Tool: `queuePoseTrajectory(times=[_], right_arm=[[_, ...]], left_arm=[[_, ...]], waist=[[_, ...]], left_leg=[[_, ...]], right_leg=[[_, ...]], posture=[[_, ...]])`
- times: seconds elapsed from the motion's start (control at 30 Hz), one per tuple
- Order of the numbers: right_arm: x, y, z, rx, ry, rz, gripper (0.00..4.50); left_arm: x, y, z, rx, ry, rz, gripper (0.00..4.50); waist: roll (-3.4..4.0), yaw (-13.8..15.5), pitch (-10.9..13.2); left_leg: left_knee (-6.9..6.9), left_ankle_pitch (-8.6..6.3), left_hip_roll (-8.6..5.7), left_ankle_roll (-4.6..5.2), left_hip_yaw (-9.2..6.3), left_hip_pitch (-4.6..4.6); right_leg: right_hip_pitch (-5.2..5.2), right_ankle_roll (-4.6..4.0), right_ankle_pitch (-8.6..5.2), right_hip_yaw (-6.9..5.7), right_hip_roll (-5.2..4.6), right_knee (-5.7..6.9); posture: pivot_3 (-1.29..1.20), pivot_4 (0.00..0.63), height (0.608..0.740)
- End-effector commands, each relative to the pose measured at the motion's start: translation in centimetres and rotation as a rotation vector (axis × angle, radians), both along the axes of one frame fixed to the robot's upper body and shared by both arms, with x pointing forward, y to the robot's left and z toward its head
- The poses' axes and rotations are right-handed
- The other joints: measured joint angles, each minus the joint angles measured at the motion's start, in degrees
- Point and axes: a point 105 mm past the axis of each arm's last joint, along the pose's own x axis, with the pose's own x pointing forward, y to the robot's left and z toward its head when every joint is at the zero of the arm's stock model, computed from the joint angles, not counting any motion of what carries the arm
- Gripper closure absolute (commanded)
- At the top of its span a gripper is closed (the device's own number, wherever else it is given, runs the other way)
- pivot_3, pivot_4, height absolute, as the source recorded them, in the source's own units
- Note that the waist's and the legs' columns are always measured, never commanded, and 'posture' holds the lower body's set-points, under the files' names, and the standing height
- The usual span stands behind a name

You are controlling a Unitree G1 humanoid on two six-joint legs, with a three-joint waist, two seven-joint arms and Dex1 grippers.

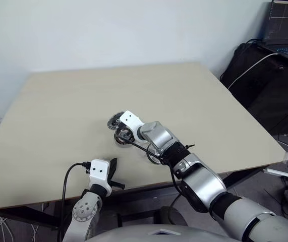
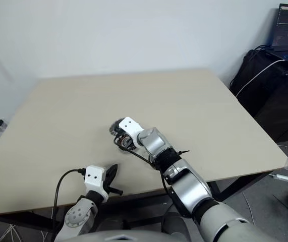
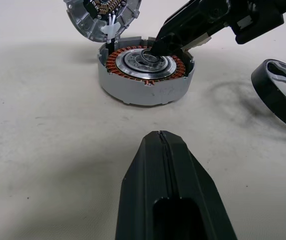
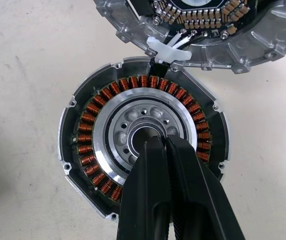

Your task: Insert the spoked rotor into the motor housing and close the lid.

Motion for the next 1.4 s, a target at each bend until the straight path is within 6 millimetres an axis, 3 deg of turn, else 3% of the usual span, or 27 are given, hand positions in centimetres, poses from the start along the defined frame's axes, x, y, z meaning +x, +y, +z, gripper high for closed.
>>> queuePoseTrajectory(times=[0.03,0.9,0.93,1.23,1.4], right_arm=[[0.7,0.9,1.9,0.027,-0.057,0.033,4.48],[1.0,0.6,1.3,0.013,-0.048,0.023,4.48],[1.0,0.6,1.3,0.012,-0.046,0.023,4.00],[1.0,0.3,1.6,0.011,-0.052,0.028,1.17],[1.5,0.2,2.8,0.063,-0.106,-0.008,1.17]], left_arm=[[0.4,-0.3,1.3,-0.019,-0.053,0.003,4.50],[0.3,-0.4,1.3,-0.022,-0.048,0.007,4.50],[0.3,-0.4,1.3,-0.022,-0.048,0.007,4.50],[0.3,-0.5,1.1,-0.025,-0.044,0.003,4.50],[0.3,-0.5,1.1,-0.026,-0.043,-0.002,4.50]], waist=[[0.00,0.0,0.0],[0.00,0.0,0.0],[0.00,0.0,0.0],[0.00,0.0,0.0],[0.01,0.0,0.0]], left_leg=[[0.00,0.00,0.00,0.00,0.00,0.00],[0.00,0.00,0.00,0.00,0.00,0.00],[0.00,0.00,0.00,0.00,0.00,0.00],[0.00,0.00,0.00,0.00,0.00,0.00],[0.00,0.00,0.00,0.00,0.00,0.00]], right_leg=[[0.00,0.00,0.00,0.00,0.00,0.00],[0.00,0.00,0.00,0.00,0.00,0.00],[0.00,0.00,0.00,0.00,0.00,0.00],[0.00,0.00,0.00,0.00,0.00,0.00],[-0.01,0.00,0.00,0.00,0.00,0.00]], posture=[[0.00,0.000,0.740],[0.00,0.000,0.740],[0.00,0.000,0.740],[0.00,0.000,0.740],[0.00,0.000,0.740]])
